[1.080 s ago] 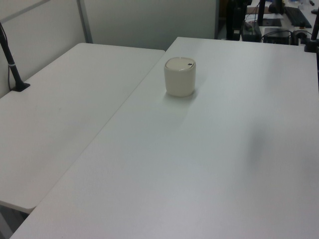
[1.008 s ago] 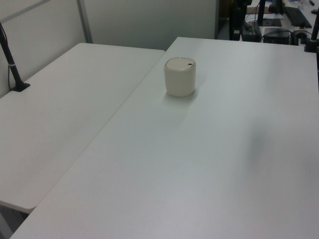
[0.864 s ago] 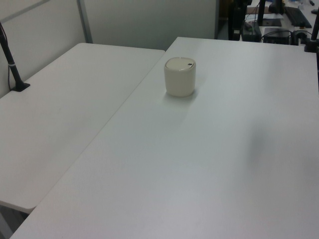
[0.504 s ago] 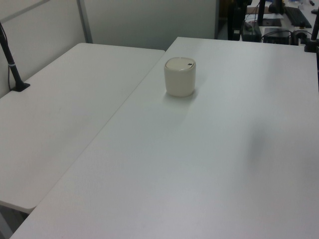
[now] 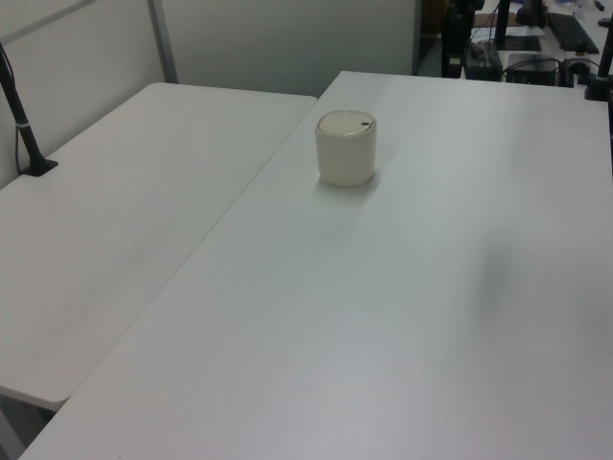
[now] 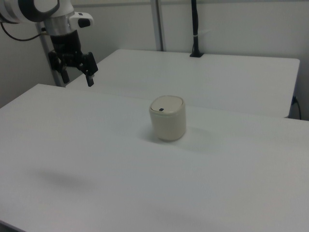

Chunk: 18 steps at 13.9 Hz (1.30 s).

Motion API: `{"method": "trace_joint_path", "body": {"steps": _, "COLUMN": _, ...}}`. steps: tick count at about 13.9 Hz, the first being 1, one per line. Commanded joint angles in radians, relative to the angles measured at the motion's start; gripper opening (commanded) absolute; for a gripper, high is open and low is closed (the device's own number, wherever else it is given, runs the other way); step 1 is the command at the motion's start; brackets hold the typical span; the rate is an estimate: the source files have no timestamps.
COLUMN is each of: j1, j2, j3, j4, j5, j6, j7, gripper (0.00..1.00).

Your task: Open the trash bin

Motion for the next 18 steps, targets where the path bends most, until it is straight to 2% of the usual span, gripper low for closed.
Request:
{"method": "trace_joint_path", "body": {"steps": 1, "j1": -0.003, "j2": -0.015, "j3": -0.012, "j4": -0.013, "j5": 0.004, "j6": -0.006, "j7": -0.104, "gripper": 1.00}}
{"method": "trace_joint_path", "body": {"steps": 5, "j1": -0.025, "j2": -0.013, "j3": -0.018, "j4": -0.013, "j5": 0.006, "j6": -0.002, "j7": -0.178, "gripper": 1.00}}
{"method": "trace_joint_path", "body": {"steps": 6, "j1": -0.025, "j2": -0.013, "j3": -0.018, "j4": -0.013, "j5": 0.004, "j6": 0.003, "j7": -0.175, "gripper": 0.96}}
{"method": "trace_joint_path", "body": {"steps": 9, "j1": -0.043, "j2": -0.015, "j3": -0.018, "j4": -0.017, "j5": 0.001, "j6": 0.055, "j7": -0.166, "gripper": 0.47}}
{"method": "trace_joint_path", "body": {"steps": 10, "j1": -0.046, "j2": -0.013, "j3": -0.018, "j4": -0.017, "j5": 0.003, "j6": 0.075, "j7": -0.166, "gripper": 0.25}}
{"method": "trace_joint_path", "body": {"steps": 11, "j1": -0.046, "j2": -0.012, "j3": -0.019, "j4": -0.018, "j5": 0.003, "j6": 0.106, "j7": -0.164, "gripper": 0.11}}
{"method": "trace_joint_path", "body": {"steps": 12, "j1": -0.049, "j2": -0.007, "j3": -0.022, "j4": -0.026, "j5": 0.003, "j6": 0.145, "j7": -0.163, "gripper": 0.02}}
{"method": "trace_joint_path", "body": {"steps": 13, "j1": -0.058, "j2": -0.003, "j3": -0.033, "j4": -0.047, "j5": 0.003, "j6": 0.210, "j7": -0.161, "gripper": 0.00}}
{"method": "trace_joint_path", "body": {"steps": 16, "j1": -0.077, "j2": 0.020, "j3": -0.061, "j4": -0.102, "j5": 0.010, "j6": 0.433, "j7": -0.033, "gripper": 0.00}}
{"method": "trace_joint_path", "body": {"steps": 18, "j1": -0.080, "j2": 0.084, "j3": -0.102, "j4": -0.104, "j5": 0.012, "j6": 0.605, "j7": 0.046, "gripper": 0.00}}
